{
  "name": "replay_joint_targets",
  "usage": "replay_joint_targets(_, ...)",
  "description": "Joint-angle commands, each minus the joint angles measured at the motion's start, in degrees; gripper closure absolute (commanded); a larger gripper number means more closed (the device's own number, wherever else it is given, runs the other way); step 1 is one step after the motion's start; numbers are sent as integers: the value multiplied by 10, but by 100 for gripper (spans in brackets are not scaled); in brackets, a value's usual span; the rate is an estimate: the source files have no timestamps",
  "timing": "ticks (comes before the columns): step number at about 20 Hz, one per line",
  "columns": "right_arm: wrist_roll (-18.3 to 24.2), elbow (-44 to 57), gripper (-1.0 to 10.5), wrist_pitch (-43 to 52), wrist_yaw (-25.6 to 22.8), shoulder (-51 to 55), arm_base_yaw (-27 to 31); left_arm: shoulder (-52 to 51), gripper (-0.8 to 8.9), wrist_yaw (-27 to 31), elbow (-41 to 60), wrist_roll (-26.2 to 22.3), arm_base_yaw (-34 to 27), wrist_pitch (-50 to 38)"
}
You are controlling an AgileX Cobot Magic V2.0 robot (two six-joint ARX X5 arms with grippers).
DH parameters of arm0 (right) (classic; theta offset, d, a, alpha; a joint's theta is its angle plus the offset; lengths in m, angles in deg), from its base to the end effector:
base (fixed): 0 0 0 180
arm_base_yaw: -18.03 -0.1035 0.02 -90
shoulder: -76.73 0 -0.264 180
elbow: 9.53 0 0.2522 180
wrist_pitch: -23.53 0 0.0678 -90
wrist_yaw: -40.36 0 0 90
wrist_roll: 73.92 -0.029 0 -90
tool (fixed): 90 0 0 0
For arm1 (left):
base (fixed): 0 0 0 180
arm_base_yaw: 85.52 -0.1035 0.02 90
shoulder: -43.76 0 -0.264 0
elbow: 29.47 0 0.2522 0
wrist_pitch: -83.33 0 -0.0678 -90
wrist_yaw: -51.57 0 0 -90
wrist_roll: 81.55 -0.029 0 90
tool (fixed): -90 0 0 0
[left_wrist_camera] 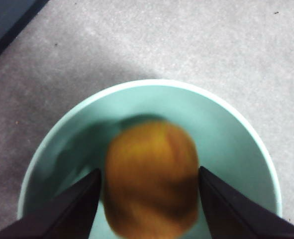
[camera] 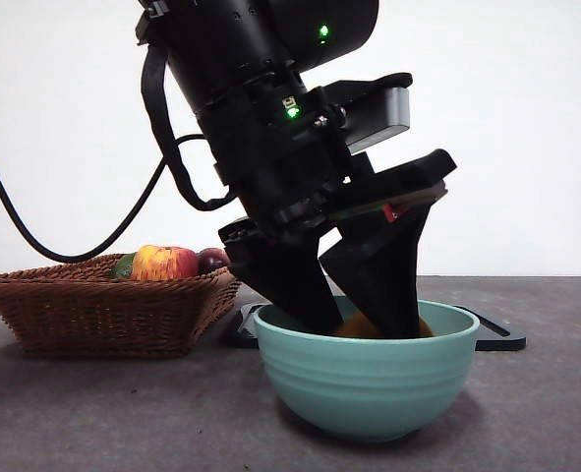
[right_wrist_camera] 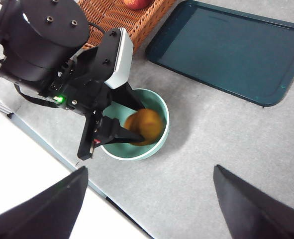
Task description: Pick up the wifruite, put it on the bowl, pick up the plate, put it on desk
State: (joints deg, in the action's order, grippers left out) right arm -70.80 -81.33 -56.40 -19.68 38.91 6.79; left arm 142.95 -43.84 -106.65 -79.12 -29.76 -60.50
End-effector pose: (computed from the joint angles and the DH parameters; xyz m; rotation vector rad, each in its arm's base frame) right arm 0.0807 0.0308 0.3395 0.0839 0.7886 0.7008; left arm 0.1930 -0.2884 0.1875 0.4160 0.9795 -0.9487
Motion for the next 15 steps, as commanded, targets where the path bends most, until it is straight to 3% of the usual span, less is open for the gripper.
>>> replay_joint_targets(1, -1, -10, 543, 5, 0, -3, -3, 10, 498, 0, -11, -2, 9, -1)
replay_joint_targets(10, -1, -10, 543, 5, 0, -3, -3, -42, 500, 0, -73, 2, 7, 37)
replay_joint_targets(15, -1, -10, 543, 5, 0, -3, -3, -146, 501, 0, -75, 30, -40, 38)
